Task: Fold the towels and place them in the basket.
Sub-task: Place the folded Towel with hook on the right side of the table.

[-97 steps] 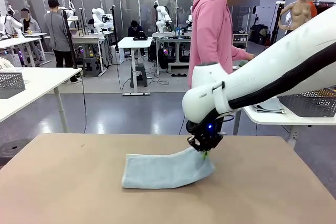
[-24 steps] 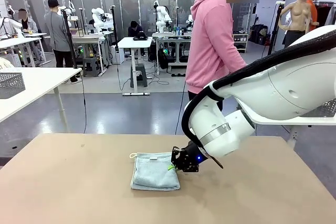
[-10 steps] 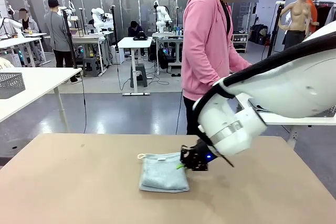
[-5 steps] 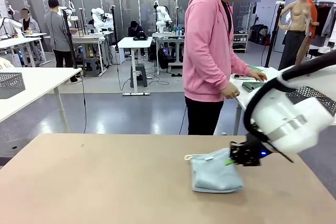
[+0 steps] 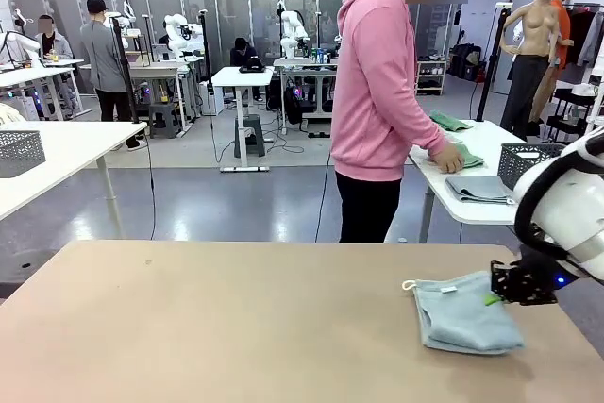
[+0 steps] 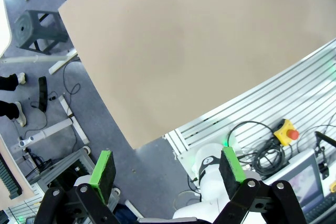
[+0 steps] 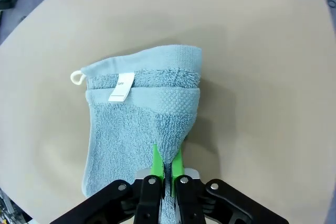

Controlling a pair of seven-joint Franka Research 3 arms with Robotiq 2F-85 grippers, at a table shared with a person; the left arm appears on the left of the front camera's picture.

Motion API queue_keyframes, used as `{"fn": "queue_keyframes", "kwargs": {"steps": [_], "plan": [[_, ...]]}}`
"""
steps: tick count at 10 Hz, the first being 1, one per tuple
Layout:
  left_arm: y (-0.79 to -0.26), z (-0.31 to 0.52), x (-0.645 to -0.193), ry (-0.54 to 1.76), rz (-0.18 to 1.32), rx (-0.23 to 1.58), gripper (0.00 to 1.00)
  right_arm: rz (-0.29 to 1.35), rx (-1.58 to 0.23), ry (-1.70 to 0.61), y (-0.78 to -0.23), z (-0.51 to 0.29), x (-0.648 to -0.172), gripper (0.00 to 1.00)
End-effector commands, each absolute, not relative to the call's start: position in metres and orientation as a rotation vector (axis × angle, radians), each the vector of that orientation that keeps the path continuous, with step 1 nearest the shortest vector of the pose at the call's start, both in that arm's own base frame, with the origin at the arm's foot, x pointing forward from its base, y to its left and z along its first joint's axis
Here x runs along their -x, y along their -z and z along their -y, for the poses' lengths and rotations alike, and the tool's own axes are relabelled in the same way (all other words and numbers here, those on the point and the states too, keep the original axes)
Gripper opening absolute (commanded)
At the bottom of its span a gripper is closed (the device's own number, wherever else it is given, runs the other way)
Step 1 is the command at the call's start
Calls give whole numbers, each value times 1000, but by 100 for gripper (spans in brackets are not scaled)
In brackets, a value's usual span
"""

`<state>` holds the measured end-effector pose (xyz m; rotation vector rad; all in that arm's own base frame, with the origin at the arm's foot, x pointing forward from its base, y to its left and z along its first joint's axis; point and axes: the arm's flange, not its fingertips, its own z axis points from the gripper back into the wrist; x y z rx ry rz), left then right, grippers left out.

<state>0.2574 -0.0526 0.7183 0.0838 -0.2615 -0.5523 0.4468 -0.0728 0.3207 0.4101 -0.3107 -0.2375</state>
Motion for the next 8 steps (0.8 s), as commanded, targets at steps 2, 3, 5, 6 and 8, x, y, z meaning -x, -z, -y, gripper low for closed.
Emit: {"fn": "queue_keyframes", "kwargs": {"steps": [2,3,5,6,8], "plan": [[-719,53,-256,546,263,-92,100,280,-351,229,-340,71,-452,35],[-719,53,-256,546,263,-92,100,277,-341,218,-343,71,-452,50],[-719,53,-256,546,263,-92,100,268,-327,214,-349,68,-450,84],[-719,53,-256,546,263,-92,100,276,-306,213,-358,68,-447,100],[-719,53,-256,546,263,-92,100,311,-228,182,-395,61,-435,100]]}}
